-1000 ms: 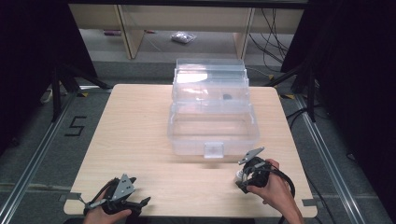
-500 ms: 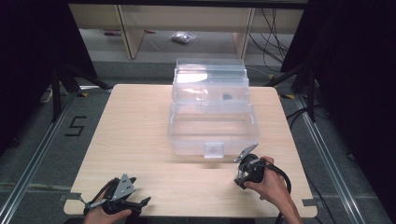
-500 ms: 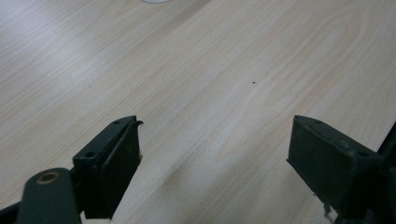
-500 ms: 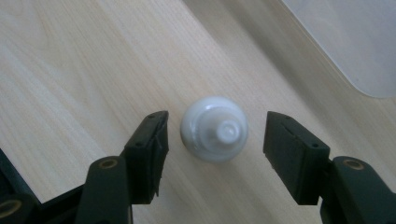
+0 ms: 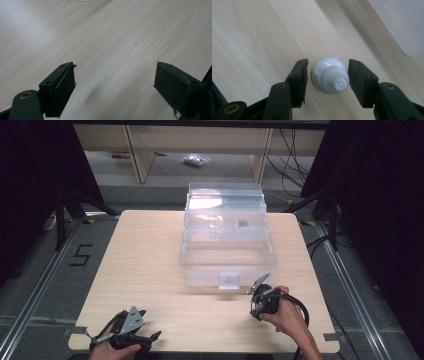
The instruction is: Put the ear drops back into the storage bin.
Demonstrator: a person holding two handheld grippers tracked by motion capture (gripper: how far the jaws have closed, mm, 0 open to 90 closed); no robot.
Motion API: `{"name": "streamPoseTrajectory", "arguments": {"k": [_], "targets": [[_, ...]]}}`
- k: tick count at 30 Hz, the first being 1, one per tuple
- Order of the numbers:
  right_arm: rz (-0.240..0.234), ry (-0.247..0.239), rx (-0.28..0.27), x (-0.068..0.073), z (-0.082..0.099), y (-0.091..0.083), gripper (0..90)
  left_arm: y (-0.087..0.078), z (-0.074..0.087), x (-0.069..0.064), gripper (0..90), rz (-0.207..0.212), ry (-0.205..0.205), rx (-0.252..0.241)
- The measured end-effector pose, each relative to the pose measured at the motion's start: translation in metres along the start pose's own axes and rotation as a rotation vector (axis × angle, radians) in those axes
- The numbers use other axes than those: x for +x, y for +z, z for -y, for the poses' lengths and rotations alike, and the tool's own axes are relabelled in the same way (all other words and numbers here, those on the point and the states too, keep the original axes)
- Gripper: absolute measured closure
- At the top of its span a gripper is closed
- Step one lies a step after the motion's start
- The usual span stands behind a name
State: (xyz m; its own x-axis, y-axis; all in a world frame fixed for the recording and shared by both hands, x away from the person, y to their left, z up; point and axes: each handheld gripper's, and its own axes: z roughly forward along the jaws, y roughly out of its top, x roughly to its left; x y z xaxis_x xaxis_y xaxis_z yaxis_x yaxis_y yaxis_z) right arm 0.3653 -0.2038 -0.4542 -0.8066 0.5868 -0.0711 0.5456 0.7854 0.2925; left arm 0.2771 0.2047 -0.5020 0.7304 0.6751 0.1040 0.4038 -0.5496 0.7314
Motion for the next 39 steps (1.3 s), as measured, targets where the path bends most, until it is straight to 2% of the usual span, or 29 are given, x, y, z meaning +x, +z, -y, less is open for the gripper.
{"name": "streamPoseTrajectory", "arguments": {"k": [4, 6, 7, 9, 10, 12, 13, 15, 17, 19, 20, 22, 28, 29, 32, 33, 37, 39], "targets": [[0.000, 0.015, 0.012, 0.002, -0.001, 0.000, 54.0, 0.000, 0.000, 0.000, 16.3, 0.000, 0.003, 0.002], [0.000, 0.001, 0.016, 0.001, -0.002, 0.001, 55.3, 0.000, 0.000, 0.000, 16.3, 0.000, -0.005, 0.002], [0.008, -0.023, 0.017, -0.001, -0.002, 0.002, 57.1, 0.000, 0.000, 0.000, 16.3, 0.001, -0.003, 0.002], [0.012, -0.004, 0.032, 0.001, -0.003, 0.001, 59.3, 0.000, 0.000, 0.000, 16.3, 0.000, -0.005, 0.000], [0.006, -0.003, 0.034, 0.001, -0.002, 0.001, 59.4, 0.000, 0.000, 0.000, 16.3, 0.001, 0.013, 0.002], [0.010, -0.012, 0.035, 0.002, -0.003, 0.001, 60.0, 0.000, 0.000, 0.000, 16.3, -0.003, 0.013, -0.002], [0.014, -0.021, 0.037, 0.002, -0.003, 0.001, 60.0, 0.000, 0.000, 0.000, 16.4, -0.004, 0.011, -0.002], [0.002, -0.008, 0.041, 0.004, -0.004, 0.000, 60.1, 0.001, 0.000, -0.001, 16.4, -0.008, -0.007, -0.003], [0.006, -0.023, 0.026, 0.002, -0.004, -0.003, 60.1, 0.000, 0.000, -0.001, 16.4, -0.008, -0.004, -0.002], [0.009, -0.009, 0.020, 0.002, -0.004, -0.007, 60.1, 0.001, 0.000, -0.001, 16.4, -0.008, -0.004, -0.002], [0.005, -0.021, 0.015, 0.001, -0.004, -0.009, 60.1, 0.000, 0.000, 0.000, 16.4, -0.007, 0.014, -0.001], [0.001, -0.017, 0.006, -0.002, -0.004, -0.014, 60.1, 0.001, 0.000, -0.001, 16.4, -0.008, -0.007, -0.004], [-0.005, -0.016, 0.000, -0.006, -0.005, -0.024, 60.1, 0.000, 0.000, -0.001, 16.4, -0.004, -0.010, -0.008], [-0.016, -0.030, -0.009, -0.008, -0.006, -0.026, 60.1, 0.000, 0.000, -0.001, 16.4, -0.002, -0.009, -0.007], [-0.009, -0.040, -0.015, -0.010, -0.008, -0.030, 60.1, 0.001, 0.000, -0.001, 16.4, -0.007, -0.008, -0.005], [-0.019, -0.032, -0.014, -0.011, -0.009, -0.034, 60.1, 0.000, 0.000, 0.000, 16.4, 0.002, 0.001, -0.004], [-0.034, -0.028, -0.029, -0.013, -0.012, -0.039, 60.1, 0.000, 0.000, -0.001, 16.4, -0.004, -0.009, -0.008], [-0.044, -0.044, -0.032, -0.016, -0.013, -0.040, 60.1, 0.000, 0.000, -0.001, 16.4, 0.002, -0.010, -0.005]]}}
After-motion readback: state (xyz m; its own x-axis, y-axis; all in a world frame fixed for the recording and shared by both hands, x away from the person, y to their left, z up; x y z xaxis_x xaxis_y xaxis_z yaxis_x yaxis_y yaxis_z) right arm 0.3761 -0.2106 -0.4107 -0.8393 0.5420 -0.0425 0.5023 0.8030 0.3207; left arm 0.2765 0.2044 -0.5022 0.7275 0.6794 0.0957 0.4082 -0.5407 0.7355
